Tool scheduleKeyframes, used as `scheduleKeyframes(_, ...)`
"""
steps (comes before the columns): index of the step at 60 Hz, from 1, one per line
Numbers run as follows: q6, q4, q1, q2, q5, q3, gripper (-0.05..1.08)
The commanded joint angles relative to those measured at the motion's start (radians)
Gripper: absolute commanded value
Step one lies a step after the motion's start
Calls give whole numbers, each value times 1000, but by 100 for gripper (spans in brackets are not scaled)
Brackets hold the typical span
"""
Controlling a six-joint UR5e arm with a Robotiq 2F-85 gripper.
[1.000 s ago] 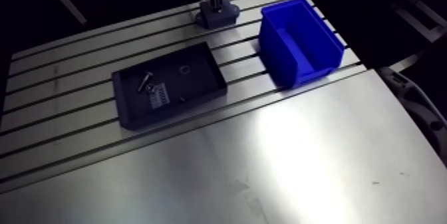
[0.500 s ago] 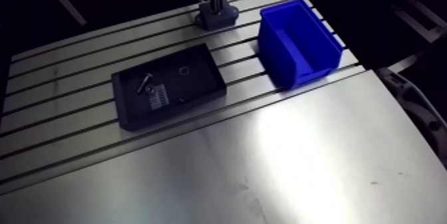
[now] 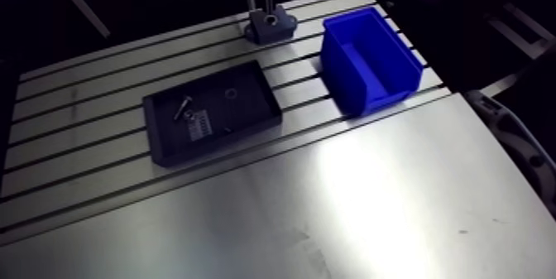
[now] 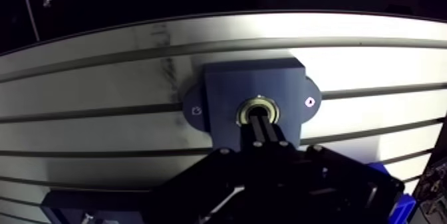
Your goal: Pick up the bearing and press it into the housing until flush.
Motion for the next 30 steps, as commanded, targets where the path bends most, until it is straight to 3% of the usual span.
scheduleKeyframes(1,3,35,16,-76,12,-3,0)
scheduleKeyframes(9,9,102,16,-133,13,-16,0)
scheduleKeyframes(20,17,273,16,-220,7,-45,0)
scheduleKeyframes(30,18,308,16,-285,10,-38,0)
